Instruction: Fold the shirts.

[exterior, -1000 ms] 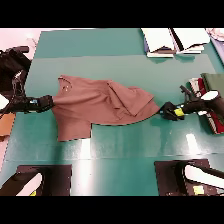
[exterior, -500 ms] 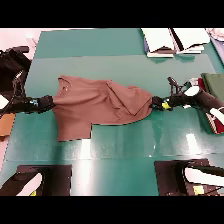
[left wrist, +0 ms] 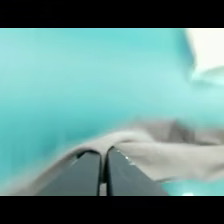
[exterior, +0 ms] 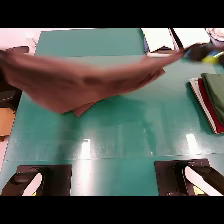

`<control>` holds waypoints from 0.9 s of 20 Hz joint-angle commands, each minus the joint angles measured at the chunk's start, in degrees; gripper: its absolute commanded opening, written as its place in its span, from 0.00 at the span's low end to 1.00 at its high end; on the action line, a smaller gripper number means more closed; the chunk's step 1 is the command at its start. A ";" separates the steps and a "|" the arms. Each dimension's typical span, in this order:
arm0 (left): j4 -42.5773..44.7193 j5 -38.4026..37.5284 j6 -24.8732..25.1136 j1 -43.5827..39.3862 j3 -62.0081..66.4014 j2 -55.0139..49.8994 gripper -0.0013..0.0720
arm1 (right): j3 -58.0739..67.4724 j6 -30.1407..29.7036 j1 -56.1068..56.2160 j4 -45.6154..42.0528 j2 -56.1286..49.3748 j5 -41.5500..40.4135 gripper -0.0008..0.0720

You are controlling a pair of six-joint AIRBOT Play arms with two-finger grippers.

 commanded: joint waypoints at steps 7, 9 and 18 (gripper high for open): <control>1.42 2.36 0.39 0.04 39.30 1.77 0.05 | 30.21 0.04 -22.29 -1.01 13.07 11.47 0.03; 2.10 1.40 0.37 0.04 37.73 1.11 0.05 | 34.49 0.07 -24.26 -0.46 10.88 14.16 0.03; -3.13 -13.84 2.36 0.04 15.74 -21.51 0.05 | 23.91 3.41 -4.57 -9.62 -9.35 23.91 0.03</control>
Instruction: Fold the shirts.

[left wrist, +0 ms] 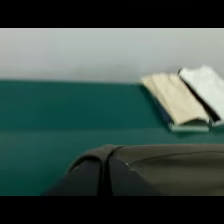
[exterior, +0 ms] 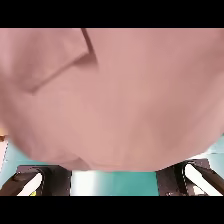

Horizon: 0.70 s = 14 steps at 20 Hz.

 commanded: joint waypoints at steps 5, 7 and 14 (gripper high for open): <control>-4.11 -1.31 6.80 -1.86 -16.98 -27.15 0.05 | -19.41 2.58 12.96 -13.81 -20.44 -0.46 0.03; -5.31 3.15 8.44 -2.14 -16.85 -33.55 0.05 | -19.28 2.99 12.98 -13.49 -26.29 -3.76 0.03; -5.20 6.62 10.84 -0.57 -15.06 -36.96 0.05 | -5.35 3.32 12.44 -14.08 -36.74 -2.58 0.03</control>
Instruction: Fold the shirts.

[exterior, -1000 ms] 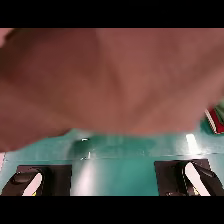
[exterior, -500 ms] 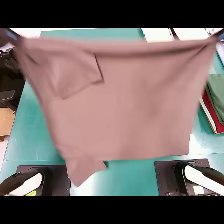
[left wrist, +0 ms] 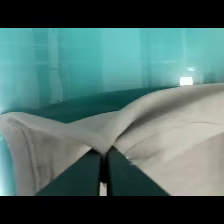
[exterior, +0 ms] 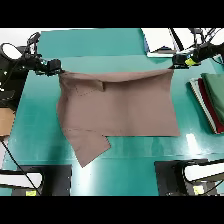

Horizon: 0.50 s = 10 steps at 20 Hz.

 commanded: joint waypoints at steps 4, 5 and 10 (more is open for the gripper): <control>0.46 -10.40 4.66 1.38 -2.93 -1.60 0.05 | -2.38 -0.87 -0.57 -1.03 -1.49 4.42 0.03; 0.44 -10.19 4.68 1.25 -4.90 -1.60 0.05 | -4.94 -0.87 -0.55 -1.01 -1.07 4.07 0.03; 0.44 -7.08 4.63 1.14 -13.07 -1.60 0.05 | -15.43 -0.81 0.17 -0.46 -0.02 -0.04 0.03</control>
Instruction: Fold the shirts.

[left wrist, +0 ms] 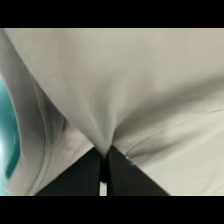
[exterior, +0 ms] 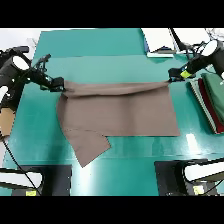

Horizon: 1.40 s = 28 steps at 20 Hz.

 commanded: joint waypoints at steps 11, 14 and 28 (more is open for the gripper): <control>7.23 -6.64 -6.51 -0.79 -16.55 17.27 0.75 | -5.18 -1.11 -0.72 0.52 14.21 5.40 0.63; 7.19 -4.20 -10.84 -4.02 -34.07 28.94 0.75 | -5.18 -1.11 -0.22 0.57 19.30 4.94 0.63; -7.76 10.14 -13.03 -14.47 -53.55 36.74 0.19 | -5.22 -1.11 1.90 -0.02 22.32 6.38 0.63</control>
